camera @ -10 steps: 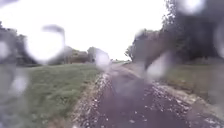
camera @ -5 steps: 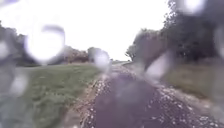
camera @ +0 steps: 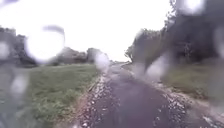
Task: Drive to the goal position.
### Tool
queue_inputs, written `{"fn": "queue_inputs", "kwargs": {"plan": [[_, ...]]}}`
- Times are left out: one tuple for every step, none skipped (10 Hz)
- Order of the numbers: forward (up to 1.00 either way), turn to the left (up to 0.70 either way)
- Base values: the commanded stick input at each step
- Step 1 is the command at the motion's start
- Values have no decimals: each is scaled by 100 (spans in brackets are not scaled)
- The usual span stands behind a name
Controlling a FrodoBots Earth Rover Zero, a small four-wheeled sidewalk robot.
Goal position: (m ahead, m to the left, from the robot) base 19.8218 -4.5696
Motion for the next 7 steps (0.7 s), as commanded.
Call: {"fn": "queue_inputs", "kwargs": {"plan": [[70, 0], [70, 0], [70, 0], [70, 0], [70, -1], [70, -14], [70, -14]]}}
